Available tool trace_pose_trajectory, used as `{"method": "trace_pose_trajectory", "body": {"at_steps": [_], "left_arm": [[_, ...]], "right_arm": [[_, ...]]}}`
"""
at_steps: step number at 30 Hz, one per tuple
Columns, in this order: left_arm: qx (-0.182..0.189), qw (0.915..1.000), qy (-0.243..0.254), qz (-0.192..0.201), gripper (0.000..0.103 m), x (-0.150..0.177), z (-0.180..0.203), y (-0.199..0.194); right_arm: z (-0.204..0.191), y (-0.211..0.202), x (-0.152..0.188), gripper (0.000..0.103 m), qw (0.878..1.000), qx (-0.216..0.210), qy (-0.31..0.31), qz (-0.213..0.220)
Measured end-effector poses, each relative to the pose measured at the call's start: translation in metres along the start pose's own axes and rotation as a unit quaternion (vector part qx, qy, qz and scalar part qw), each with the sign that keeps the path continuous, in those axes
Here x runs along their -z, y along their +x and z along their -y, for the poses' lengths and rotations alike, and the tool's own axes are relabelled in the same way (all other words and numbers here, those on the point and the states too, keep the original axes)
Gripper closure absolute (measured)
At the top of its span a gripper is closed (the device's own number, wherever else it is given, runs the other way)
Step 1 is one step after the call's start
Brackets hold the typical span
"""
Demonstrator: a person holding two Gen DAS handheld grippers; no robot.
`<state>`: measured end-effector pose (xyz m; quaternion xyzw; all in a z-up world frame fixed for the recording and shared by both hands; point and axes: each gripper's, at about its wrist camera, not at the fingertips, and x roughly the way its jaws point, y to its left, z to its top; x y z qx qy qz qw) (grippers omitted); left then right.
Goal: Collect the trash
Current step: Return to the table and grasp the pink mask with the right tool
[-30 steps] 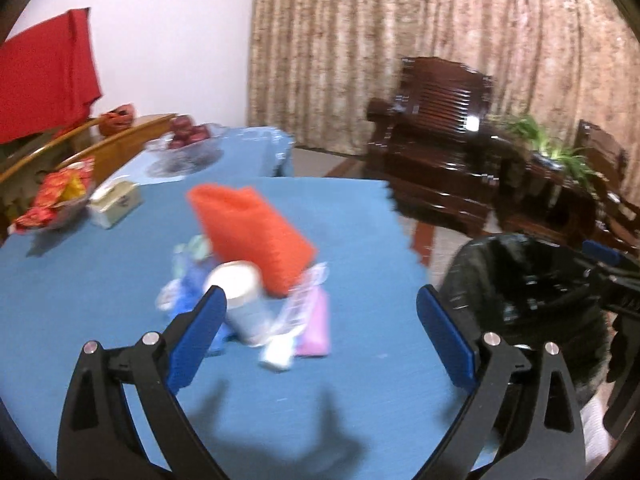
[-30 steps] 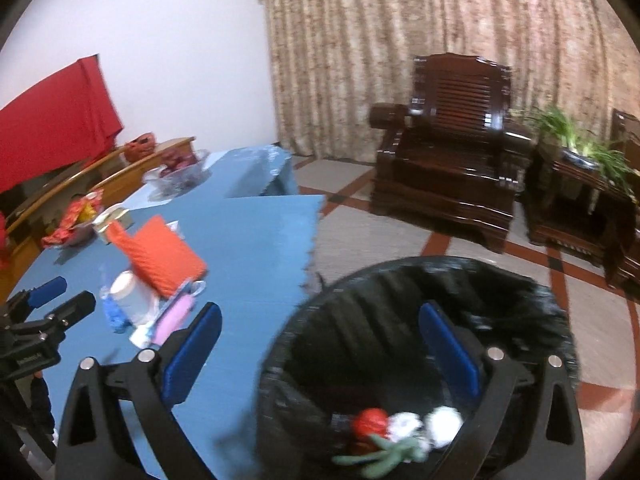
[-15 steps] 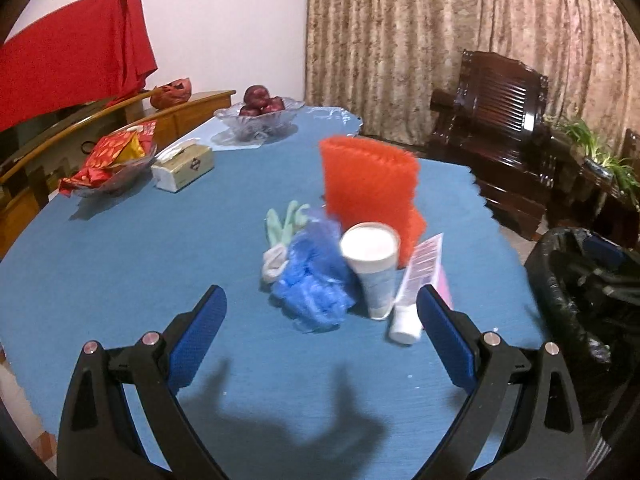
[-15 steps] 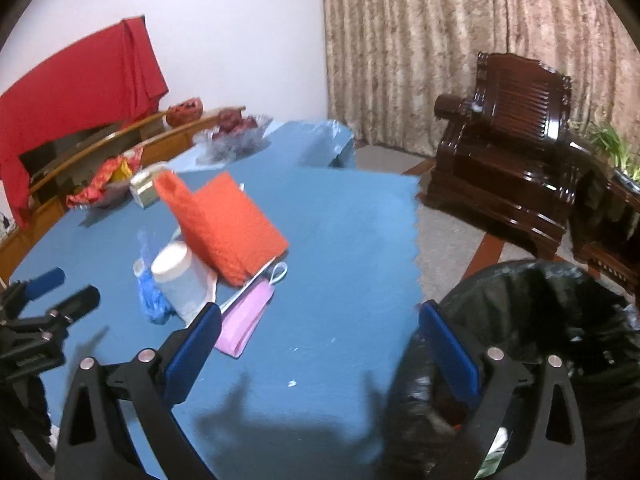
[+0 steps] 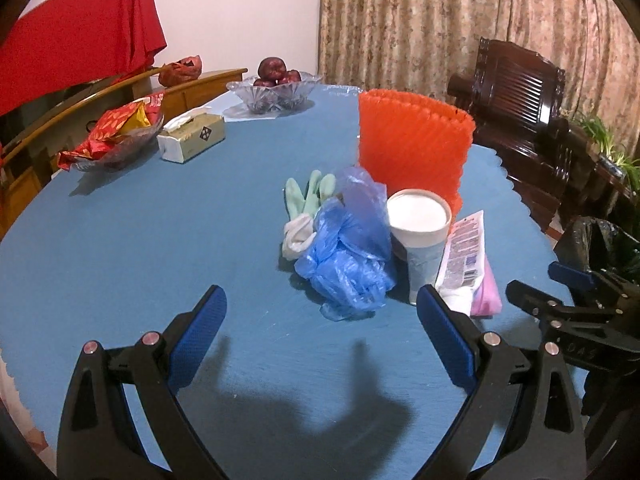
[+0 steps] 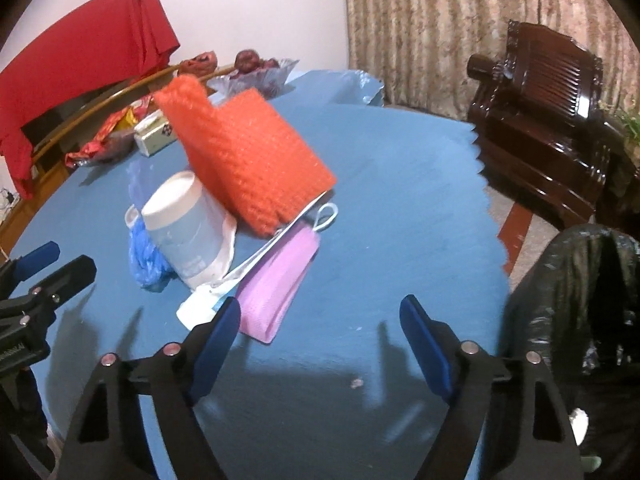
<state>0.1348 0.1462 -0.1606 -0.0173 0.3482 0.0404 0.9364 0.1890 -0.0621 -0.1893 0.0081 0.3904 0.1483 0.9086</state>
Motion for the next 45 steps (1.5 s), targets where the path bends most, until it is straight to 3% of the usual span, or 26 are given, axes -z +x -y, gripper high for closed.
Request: {"method": "trace_pose_trajectory", "body": {"at_steps": [10,13,15,18,29,32,40,45], "left_arm": [[0.002,1.0000,-0.004,-0.007,0.010,0.000,-0.006,0.007],[0.004,0.9999,-0.003,-0.009,0.010,0.001,-0.005,0.009],[0.006,0.9999,-0.004,-0.011,0.010,0.001,-0.003,0.010],[0.012,0.9998,0.000,-0.013,0.010,0.001,0.002,0.010],[0.052,0.9983,0.020,-0.020,0.010,0.004,0.039,0.013],[0.068,0.9969,0.029,-0.026,0.019,0.005,0.054,0.017],[0.094,0.9933,0.048,-0.048,0.027,0.009,0.085,0.032],[0.099,0.9916,0.055,-0.063,0.038,0.010,0.097,0.045]], "right_arm": [[-0.015,0.027,0.001,0.042,0.999,-0.027,-0.013,-0.039],[-0.018,0.031,-0.002,0.054,0.998,-0.044,-0.020,-0.042],[-0.019,0.032,-0.003,0.077,0.996,-0.070,-0.024,-0.047],[-0.018,0.030,-0.003,0.088,0.995,-0.086,-0.023,-0.048],[0.014,0.001,-0.003,0.092,0.998,-0.053,0.004,-0.031],[0.024,-0.006,-0.003,0.092,0.999,-0.045,0.013,-0.026],[0.045,-0.017,0.001,0.092,0.999,-0.035,0.019,-0.018],[0.053,-0.021,0.004,0.092,0.999,-0.034,0.021,-0.017]]}}
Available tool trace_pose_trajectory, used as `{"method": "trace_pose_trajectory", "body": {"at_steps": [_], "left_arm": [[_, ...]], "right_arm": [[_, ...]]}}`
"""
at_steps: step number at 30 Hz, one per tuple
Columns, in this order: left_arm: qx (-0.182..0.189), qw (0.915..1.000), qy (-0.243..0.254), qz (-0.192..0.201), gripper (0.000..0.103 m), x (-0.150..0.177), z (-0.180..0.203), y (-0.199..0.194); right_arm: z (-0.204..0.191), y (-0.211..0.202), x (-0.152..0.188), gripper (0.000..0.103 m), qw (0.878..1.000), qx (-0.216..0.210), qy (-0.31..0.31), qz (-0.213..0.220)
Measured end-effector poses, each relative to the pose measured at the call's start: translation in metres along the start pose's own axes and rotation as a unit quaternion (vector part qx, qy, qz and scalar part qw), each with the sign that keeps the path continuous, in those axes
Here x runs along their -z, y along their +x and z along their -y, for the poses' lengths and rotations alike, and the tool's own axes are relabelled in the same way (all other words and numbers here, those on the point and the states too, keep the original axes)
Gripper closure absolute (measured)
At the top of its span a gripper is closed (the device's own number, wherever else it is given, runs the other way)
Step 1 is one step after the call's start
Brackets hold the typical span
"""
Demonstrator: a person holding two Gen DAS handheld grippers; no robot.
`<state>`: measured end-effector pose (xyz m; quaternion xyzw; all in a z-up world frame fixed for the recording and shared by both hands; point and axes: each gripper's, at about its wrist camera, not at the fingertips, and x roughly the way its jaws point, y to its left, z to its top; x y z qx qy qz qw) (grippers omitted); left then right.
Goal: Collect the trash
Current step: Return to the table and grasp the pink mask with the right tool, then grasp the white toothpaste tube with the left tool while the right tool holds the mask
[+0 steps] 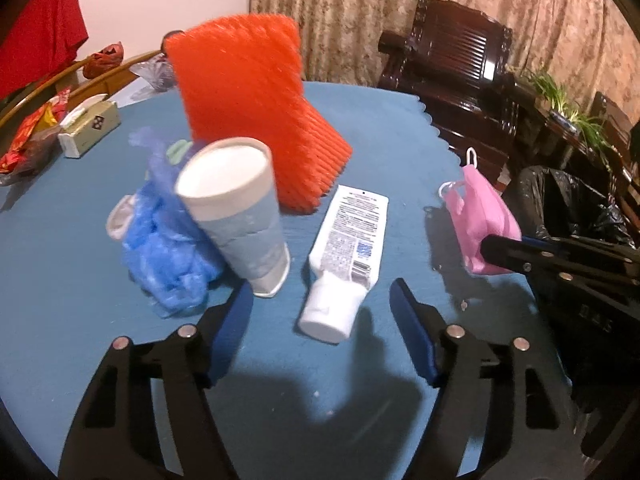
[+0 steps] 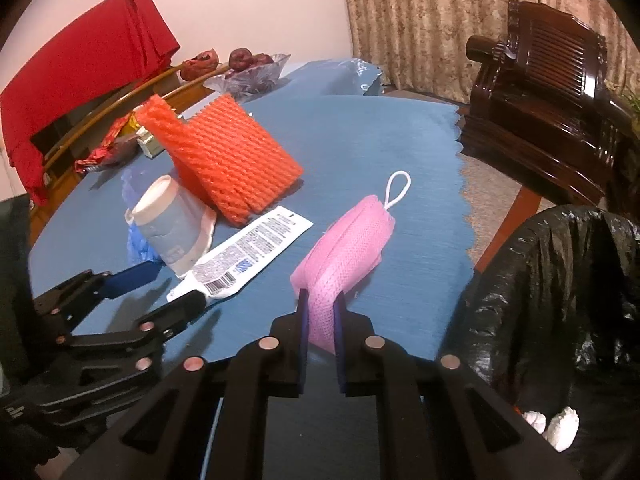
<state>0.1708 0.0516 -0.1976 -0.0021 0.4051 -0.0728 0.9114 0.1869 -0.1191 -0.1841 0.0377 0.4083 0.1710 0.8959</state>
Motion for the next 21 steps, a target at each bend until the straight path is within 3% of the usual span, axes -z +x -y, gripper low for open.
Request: {"method": "trace_pose_trajectory", "body": {"at_steps": [4,6,10,21], "left_arm": [[0.008,0.9997,0.004,-0.020,0.047,-0.001,0.006,0.013],[0.013,0.9994,0.003,-0.032,0.059,-0.001,0.007,0.018],[0.015,0.9994,0.002,-0.032,0.069,0.000,0.009,0.019],[0.021,0.9997,-0.012,0.003,0.071,-0.004,0.017,-0.018]], "right_arm": [[0.004,-0.002,0.000,0.092,1.000,0.000,0.003,0.001],[0.006,-0.003,0.000,0.092,1.000,0.000,0.004,0.001],[0.008,-0.006,0.000,0.092,1.000,0.000,0.006,0.002],[0.010,-0.025,-0.005,0.092,1.000,-0.006,0.005,0.017]]}}
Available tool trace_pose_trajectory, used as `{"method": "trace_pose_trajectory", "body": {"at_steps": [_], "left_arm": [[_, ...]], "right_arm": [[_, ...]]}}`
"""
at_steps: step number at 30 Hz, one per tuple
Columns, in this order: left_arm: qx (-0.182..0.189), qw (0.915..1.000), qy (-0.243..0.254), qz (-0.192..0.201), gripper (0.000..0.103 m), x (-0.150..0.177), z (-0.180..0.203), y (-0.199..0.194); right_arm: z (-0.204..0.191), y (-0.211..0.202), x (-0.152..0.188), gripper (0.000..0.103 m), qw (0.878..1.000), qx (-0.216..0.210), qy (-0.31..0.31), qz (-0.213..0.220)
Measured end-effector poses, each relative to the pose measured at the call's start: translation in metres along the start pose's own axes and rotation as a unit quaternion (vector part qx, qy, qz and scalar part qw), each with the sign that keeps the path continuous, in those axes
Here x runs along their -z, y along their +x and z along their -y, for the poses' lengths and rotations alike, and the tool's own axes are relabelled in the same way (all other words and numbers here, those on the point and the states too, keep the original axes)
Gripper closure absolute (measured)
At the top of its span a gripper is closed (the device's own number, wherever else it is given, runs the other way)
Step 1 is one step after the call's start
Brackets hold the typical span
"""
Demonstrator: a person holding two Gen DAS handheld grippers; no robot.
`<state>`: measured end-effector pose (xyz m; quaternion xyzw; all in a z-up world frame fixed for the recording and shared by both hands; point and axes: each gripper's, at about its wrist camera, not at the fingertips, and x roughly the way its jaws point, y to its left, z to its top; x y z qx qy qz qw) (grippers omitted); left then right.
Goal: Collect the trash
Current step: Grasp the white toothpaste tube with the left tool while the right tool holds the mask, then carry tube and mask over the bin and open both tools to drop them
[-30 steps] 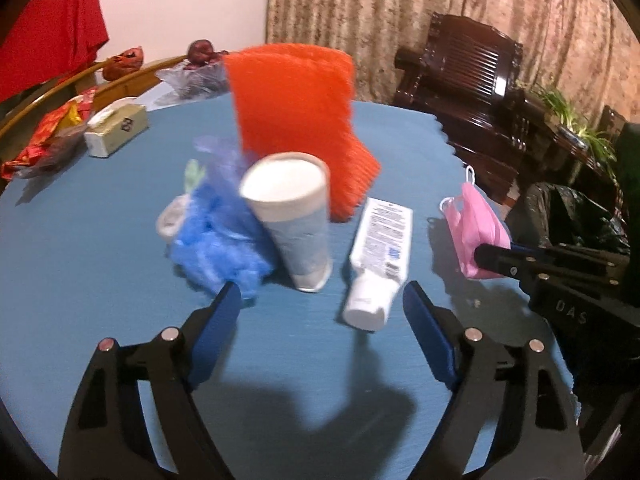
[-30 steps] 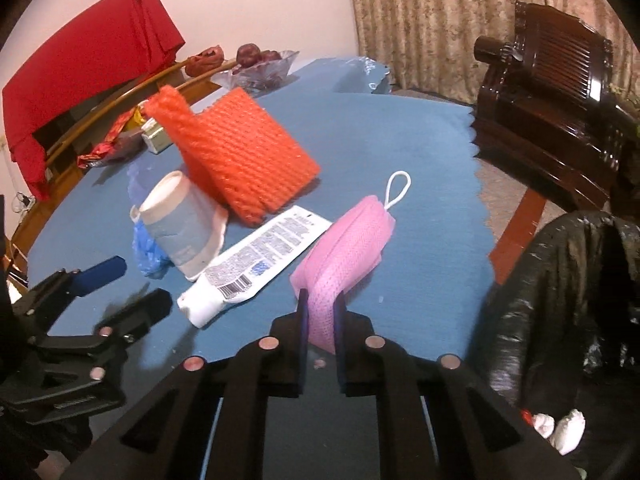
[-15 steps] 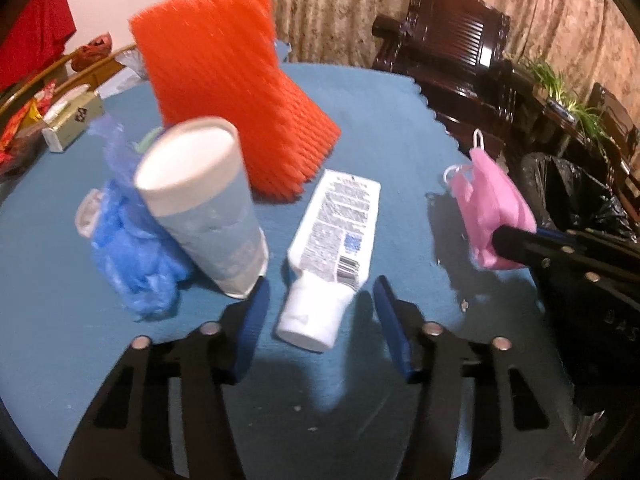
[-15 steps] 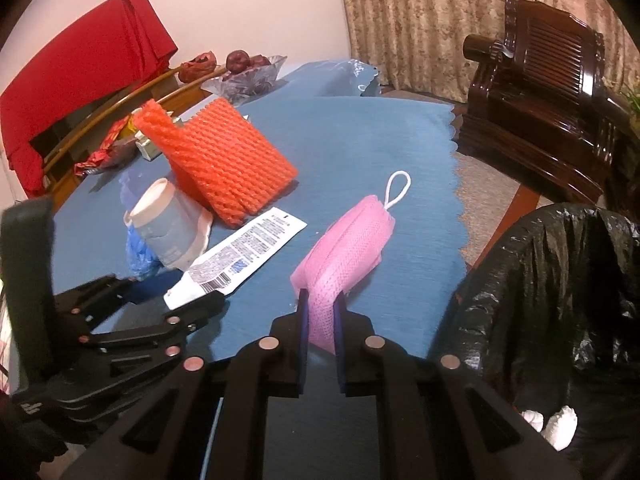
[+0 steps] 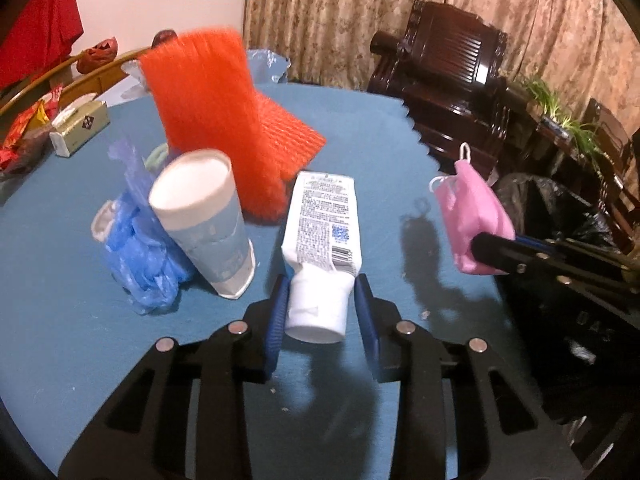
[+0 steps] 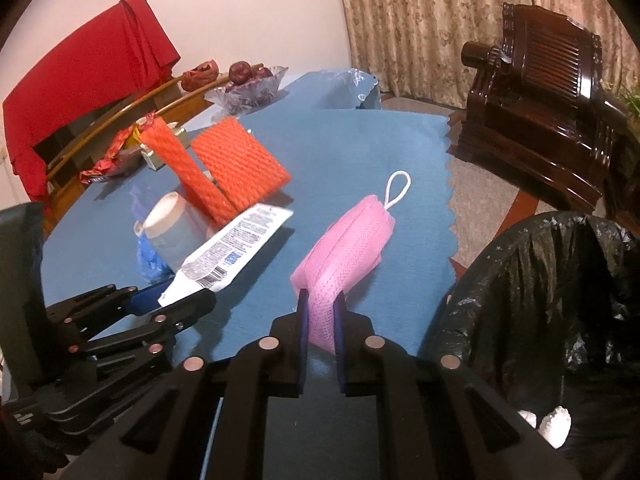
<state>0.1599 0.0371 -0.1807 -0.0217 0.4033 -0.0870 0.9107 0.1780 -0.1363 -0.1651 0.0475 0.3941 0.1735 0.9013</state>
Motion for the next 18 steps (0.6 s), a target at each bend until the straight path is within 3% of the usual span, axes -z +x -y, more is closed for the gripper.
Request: {"method": "trace_pose_trajectory", "body": {"at_steps": [18], "left_arm": [[0.066,0.9957,0.028,0.059,0.073,-0.031,0.054,-0.060]], "right_arm": [[0.013,-0.079,-0.009,0.092,0.998,0.019,0.003,0.061]]}}
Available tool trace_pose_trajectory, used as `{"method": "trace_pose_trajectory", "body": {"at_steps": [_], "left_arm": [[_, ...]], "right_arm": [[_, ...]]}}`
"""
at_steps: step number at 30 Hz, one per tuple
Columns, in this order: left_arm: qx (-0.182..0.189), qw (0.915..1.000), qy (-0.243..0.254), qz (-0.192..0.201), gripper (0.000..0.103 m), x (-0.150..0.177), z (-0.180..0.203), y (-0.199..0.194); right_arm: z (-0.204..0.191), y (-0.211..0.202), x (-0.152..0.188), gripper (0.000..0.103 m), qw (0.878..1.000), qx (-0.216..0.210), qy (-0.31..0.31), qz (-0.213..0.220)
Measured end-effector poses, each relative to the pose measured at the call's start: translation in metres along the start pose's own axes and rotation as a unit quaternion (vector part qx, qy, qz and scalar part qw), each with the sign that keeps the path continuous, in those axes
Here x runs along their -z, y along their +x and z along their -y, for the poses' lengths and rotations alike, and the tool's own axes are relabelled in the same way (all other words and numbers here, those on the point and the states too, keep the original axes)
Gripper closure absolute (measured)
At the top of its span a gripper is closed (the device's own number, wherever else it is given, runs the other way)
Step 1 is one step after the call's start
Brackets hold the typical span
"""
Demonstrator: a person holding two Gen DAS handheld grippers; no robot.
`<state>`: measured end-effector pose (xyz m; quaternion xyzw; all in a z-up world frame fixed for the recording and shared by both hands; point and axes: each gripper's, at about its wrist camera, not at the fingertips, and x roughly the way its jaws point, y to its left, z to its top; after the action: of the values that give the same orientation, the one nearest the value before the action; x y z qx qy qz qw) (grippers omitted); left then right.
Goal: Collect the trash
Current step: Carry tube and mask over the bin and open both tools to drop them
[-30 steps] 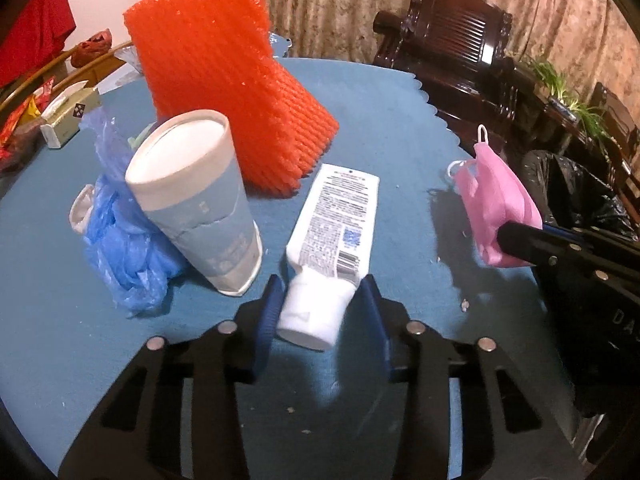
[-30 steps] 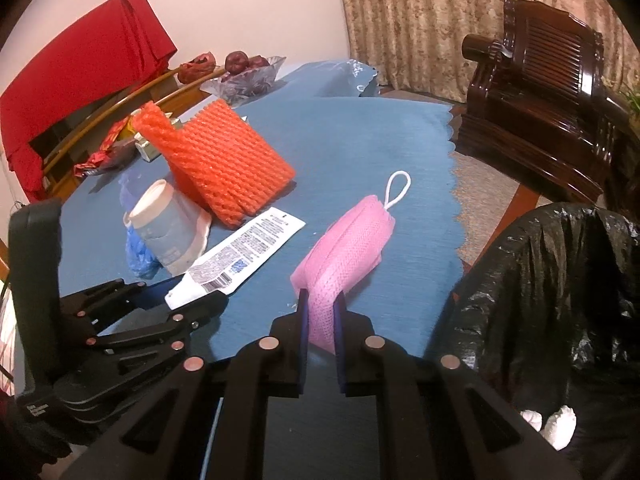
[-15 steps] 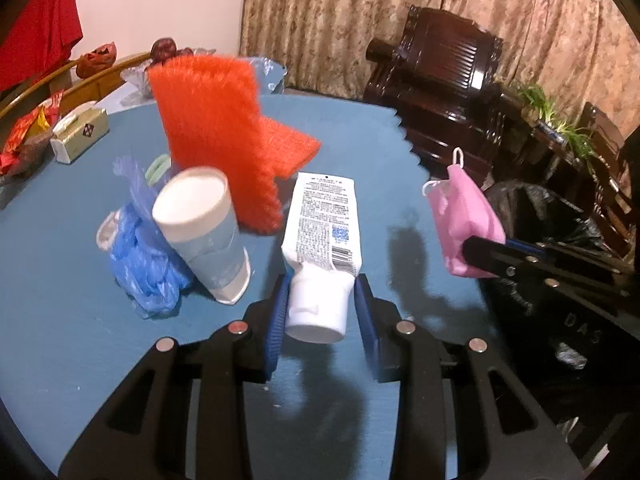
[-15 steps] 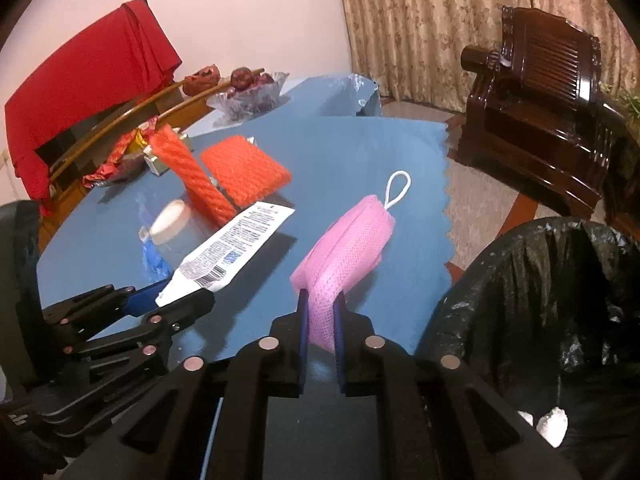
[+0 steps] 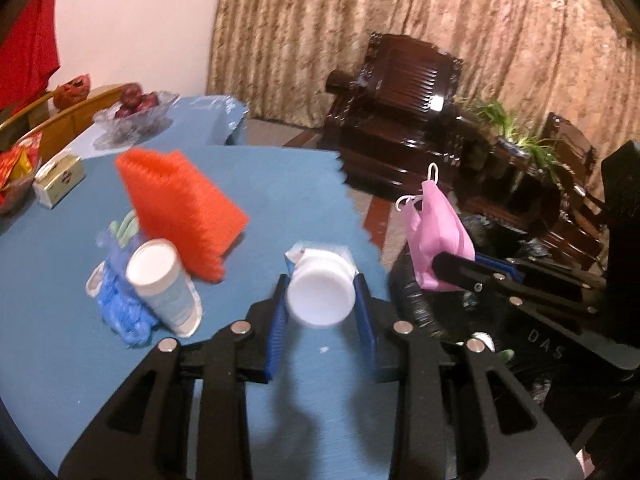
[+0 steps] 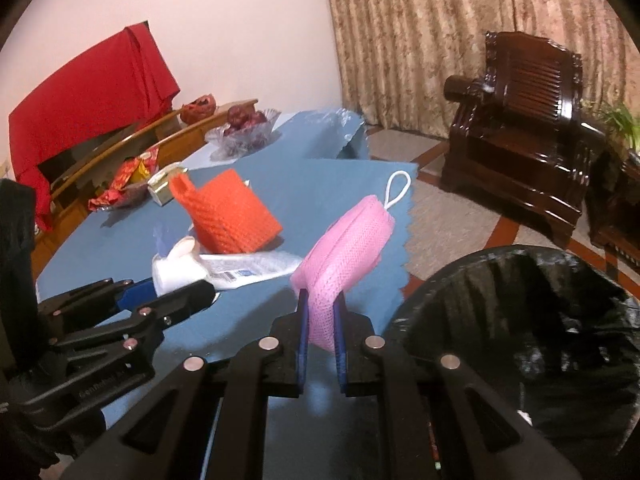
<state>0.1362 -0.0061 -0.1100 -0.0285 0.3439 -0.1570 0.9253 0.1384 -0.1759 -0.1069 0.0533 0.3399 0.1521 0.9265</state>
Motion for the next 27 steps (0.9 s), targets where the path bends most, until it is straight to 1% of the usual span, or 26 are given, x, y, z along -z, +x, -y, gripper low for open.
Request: {"method": "trace_pose_trajectory", "body": {"at_steps": [4,6,9,12,16,20,27], "left_arm": [[0.022,0.9996,0.013,0.007,0.073,-0.001,0.020,0.000],[0.024,0.9996,0.018,0.002,0.074,0.000,0.026,0.003],[0.026,0.9996,0.012,-0.003,0.074,0.004,0.030,0.005],[0.028,0.9995,0.013,0.001,0.074,0.004,0.033,0.003],[0.038,0.9986,0.032,0.016,0.074,-0.003,0.048,-0.004],[0.059,0.9965,0.053,0.025,0.074,-0.007,0.070,-0.003],[0.097,0.9911,0.086,0.028,0.074,-0.016,0.118,0.017]], "right_arm": [[0.012,-0.016,0.002,0.092,1.000,0.013,0.007,0.009],[0.020,-0.021,0.005,0.092,1.000,0.020,0.012,0.009],[0.029,-0.025,0.009,0.092,0.999,0.025,0.022,0.007],[0.033,-0.030,0.011,0.092,0.999,0.030,0.024,0.010],[0.040,-0.041,0.010,0.092,0.999,0.041,0.024,0.020],[0.060,-0.060,0.012,0.092,0.997,0.065,0.033,0.031],[0.106,-0.084,0.024,0.092,0.991,0.115,0.063,0.033]]}}
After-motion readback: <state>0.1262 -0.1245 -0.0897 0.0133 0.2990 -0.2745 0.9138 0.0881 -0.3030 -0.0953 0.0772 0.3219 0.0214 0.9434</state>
